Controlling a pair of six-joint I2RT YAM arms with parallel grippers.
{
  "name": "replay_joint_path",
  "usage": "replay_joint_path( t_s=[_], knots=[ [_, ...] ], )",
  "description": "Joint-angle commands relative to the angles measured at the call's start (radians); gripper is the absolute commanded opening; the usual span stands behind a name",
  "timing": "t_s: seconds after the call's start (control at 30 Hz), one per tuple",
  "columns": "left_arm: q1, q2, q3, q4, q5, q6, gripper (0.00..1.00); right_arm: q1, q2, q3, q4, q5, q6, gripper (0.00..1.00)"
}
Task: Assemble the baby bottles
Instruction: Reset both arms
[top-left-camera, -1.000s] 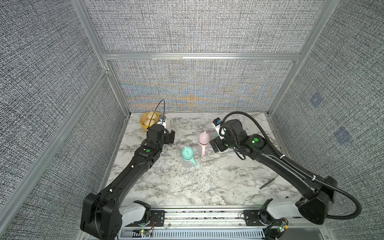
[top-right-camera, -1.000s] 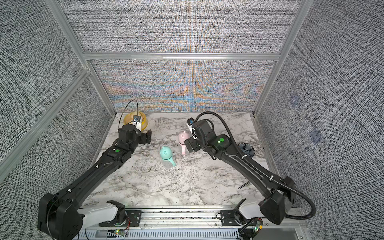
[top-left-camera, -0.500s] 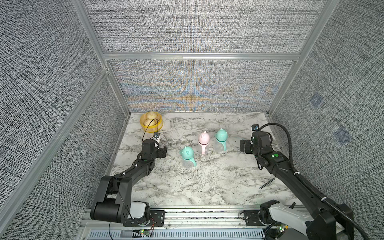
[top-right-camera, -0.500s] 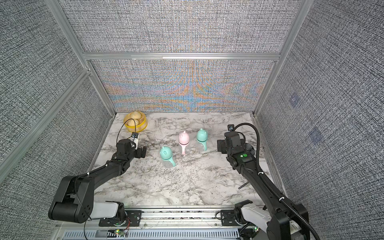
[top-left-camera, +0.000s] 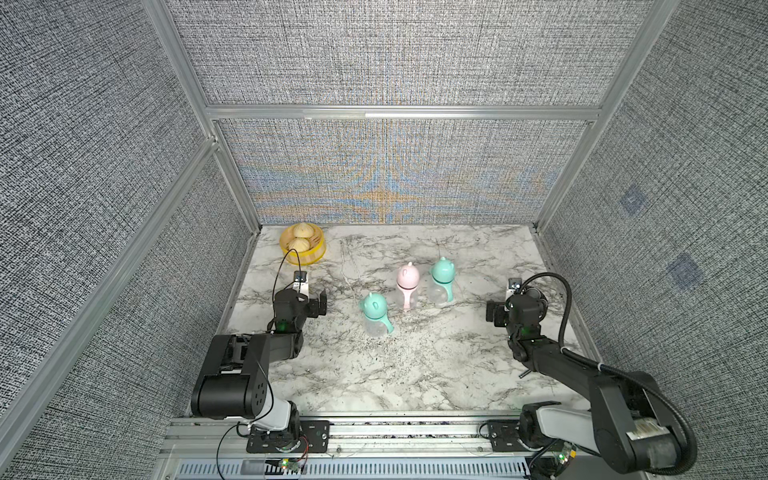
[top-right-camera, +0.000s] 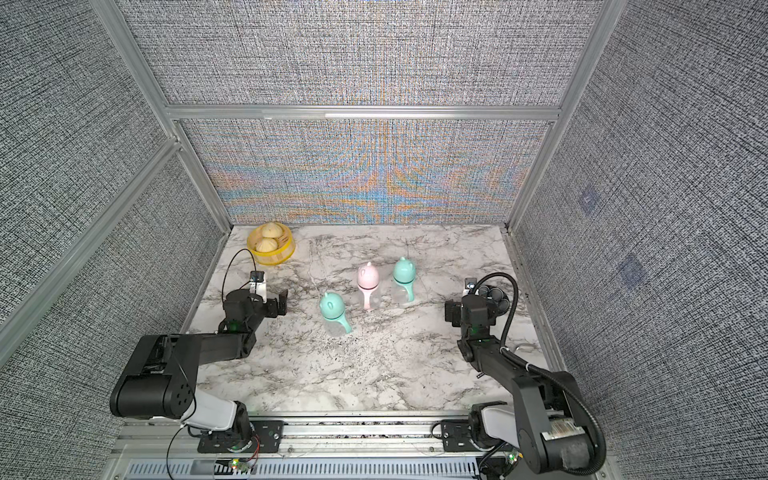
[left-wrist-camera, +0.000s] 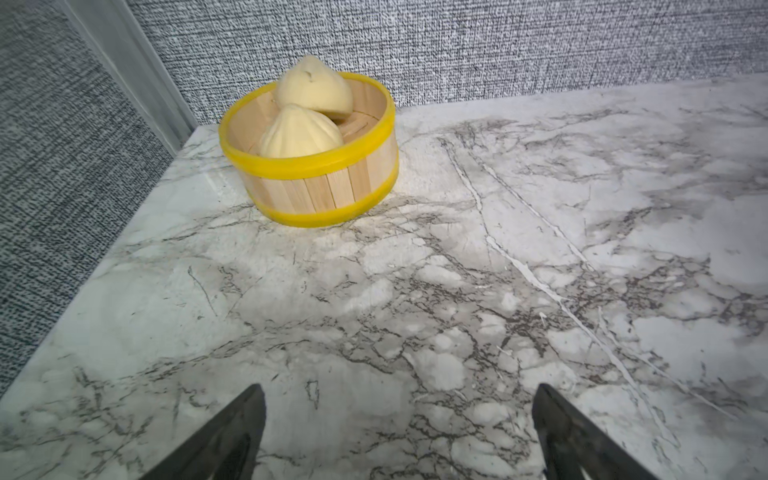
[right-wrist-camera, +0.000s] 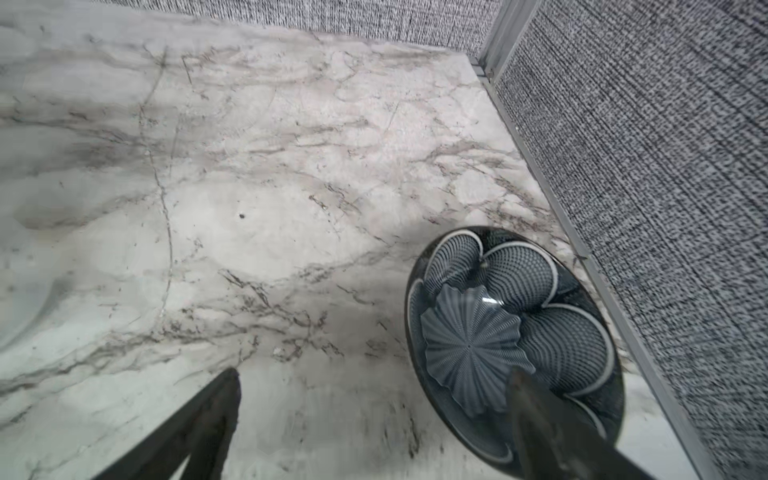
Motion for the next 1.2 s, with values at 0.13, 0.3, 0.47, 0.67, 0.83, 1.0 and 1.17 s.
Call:
replay_joint_path(
  t_s=[0.13,0.3,0.47,0.67,0.83,1.0,1.17],
  knots=[
    [-0.002,0.023,-0.004,0.100,-0.081,-0.034,1.00,-0.018,0.136,-0.066,0.419,-0.093,-0.010,0.99],
    [-0.003,0.023,-0.011,0.114,-0.090,-0.027,1.00,-0.052,0.277,-0.054,0.540,-0.158,0.008,0.99],
    [-0.003,0.022,-0.005,0.103,-0.038,-0.009,1.00,-0.063,0.259,0.037,0.344,-0.141,0.024,0.99],
    [-0.003,0.023,-0.005,0.105,-0.040,-0.011,1.00,-0.063,0.256,0.035,0.343,-0.143,0.024,0.99],
    [-0.003,0.024,-0.005,0.106,-0.041,-0.011,1.00,-0.063,0.256,0.035,0.343,-0.143,0.024,0.99],
    [-0.003,0.024,-0.005,0.105,-0.040,-0.011,1.00,-0.063,0.256,0.035,0.341,-0.144,0.023,0.99],
    [-0.003,0.023,-0.004,0.105,-0.041,-0.011,1.00,-0.063,0.256,0.035,0.340,-0.145,0.022,0.99]
  ],
)
